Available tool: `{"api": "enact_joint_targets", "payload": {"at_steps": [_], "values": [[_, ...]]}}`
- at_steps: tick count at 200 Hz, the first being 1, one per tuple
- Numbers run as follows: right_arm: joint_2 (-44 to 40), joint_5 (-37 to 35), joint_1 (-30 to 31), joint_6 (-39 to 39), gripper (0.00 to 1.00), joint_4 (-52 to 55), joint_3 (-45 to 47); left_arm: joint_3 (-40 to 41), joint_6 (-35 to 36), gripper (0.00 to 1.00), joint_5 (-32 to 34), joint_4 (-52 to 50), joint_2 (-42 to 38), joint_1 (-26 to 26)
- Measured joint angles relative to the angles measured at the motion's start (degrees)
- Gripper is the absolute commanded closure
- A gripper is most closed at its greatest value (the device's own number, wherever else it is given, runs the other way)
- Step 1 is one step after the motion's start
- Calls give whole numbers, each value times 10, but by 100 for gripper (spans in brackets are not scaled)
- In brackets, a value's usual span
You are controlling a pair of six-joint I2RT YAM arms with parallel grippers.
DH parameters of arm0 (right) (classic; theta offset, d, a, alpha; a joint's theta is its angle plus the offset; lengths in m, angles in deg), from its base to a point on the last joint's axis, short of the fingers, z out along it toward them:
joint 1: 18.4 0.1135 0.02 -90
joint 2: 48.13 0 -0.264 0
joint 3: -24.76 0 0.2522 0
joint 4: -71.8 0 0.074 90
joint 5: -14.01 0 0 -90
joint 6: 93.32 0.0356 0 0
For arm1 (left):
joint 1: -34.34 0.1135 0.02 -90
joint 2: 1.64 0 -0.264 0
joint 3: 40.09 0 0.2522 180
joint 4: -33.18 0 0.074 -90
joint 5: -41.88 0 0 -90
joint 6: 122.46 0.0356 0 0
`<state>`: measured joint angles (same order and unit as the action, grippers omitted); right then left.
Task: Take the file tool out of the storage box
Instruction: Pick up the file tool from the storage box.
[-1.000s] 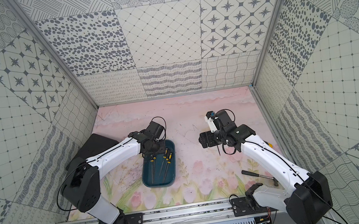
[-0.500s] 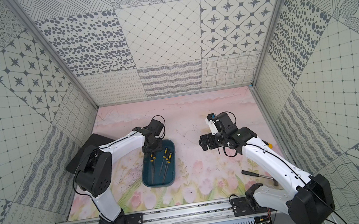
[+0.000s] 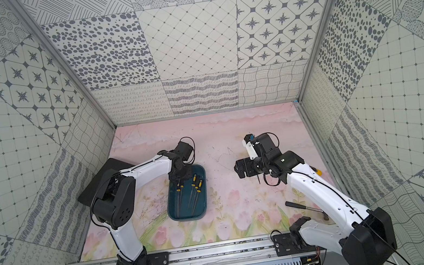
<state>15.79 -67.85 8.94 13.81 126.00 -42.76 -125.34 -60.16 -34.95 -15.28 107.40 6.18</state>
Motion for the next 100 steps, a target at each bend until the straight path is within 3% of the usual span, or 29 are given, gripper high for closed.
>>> {"api": "enact_joint_targets", "payload": {"at_steps": [69,100], "values": [[0,2,11,1,4,-8,7,3,4,90,-8,13,-3,-5],[-26,28,19,5,5,-23,29,13,4,94,-31,11,-44,-5]]}}
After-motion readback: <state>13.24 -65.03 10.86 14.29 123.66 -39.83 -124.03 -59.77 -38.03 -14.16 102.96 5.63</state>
